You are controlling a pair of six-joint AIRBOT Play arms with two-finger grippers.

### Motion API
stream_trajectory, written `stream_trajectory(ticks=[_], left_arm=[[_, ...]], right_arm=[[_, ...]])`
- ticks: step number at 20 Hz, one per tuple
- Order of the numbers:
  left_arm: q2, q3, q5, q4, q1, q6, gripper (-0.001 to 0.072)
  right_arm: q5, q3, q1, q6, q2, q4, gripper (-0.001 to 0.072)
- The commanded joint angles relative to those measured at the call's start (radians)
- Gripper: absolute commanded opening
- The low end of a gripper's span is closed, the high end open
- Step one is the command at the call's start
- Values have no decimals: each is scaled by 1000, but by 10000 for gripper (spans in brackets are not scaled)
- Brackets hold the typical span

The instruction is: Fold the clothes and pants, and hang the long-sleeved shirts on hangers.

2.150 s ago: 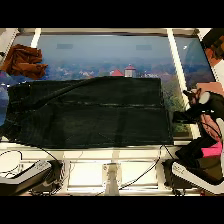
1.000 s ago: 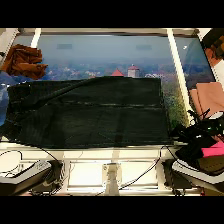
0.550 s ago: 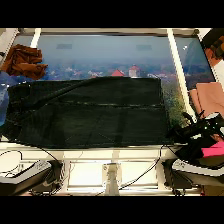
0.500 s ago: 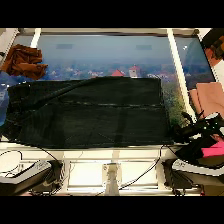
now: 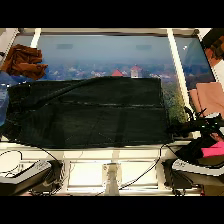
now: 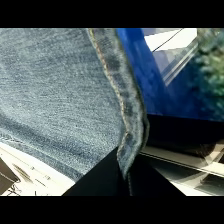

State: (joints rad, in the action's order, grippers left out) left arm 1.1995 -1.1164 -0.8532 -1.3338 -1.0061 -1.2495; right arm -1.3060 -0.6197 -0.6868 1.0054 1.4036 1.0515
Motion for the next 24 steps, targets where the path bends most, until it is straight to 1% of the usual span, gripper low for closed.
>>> stream_trajectory(ticks=[1, 2, 3, 4, 5, 7, 8, 11, 12, 14, 15, 16, 17, 20, 22, 23, 24], left_arm=[[0, -1, -55, -40, -1, 2, 689], [0, -1, -87, -80, -2, 2, 671], [0, 1, -117, -136, -3, 6, 594], [0, 6, -134, -165, -9, 23, 569], [2, 15, -139, -169, -26, 38, 568], [17, 39, -145, -160, -67, 39, 568], [35, 49, -171, -142, -89, 71, 568], [125, 53, -283, -35, -142, 239, 572], [158, 53, -306, 17, -151, 301, 601], [205, 52, -311, 121, -154, 402, 656], [222, 52, -311, 168, -153, 447, 656], [237, 52, -311, 199, -152, 474, 656], [249, 52, -311, 201, -153, 479, 656], [278, 52, -329, 149, -153, 480, 652], [284, 52, -349, 147, -153, 481, 596], [283, 51, -358, 149, -153, 492, 522], [283, 51, -376, 150, -152, 512, 400]], right_arm=[[45, -1, 0, -5, 0, -6, 22], [51, -1, 0, -5, 0, -5, 22], [53, -1, 0, -5, 0, -6, 22], [53, -1, 0, -5, 0, -5, 22], [50, -1, 0, -5, 0, -6, 22], [49, -1, 0, -5, 0, -7, 22], [48, -1, 0, -5, 0, -8, 22], [48, -1, 0, -5, 0, -8, 22], [45, -2, 0, -5, 0, -8, 22], [37, -2, 0, -2, 0, -8, 22], [33, -2, 0, 0, 0, -8, 22], [33, -2, 0, 5, 0, -8, 22], [33, -2, 0, 10, 0, -8, 22], [32, -2, 0, 26, 0, -8, 22], [26, -2, 0, 26, 0, -8, 22], [20, -4, 0, 26, 0, -8, 22], [12, -5, 0, 26, -1, -8, 22]])
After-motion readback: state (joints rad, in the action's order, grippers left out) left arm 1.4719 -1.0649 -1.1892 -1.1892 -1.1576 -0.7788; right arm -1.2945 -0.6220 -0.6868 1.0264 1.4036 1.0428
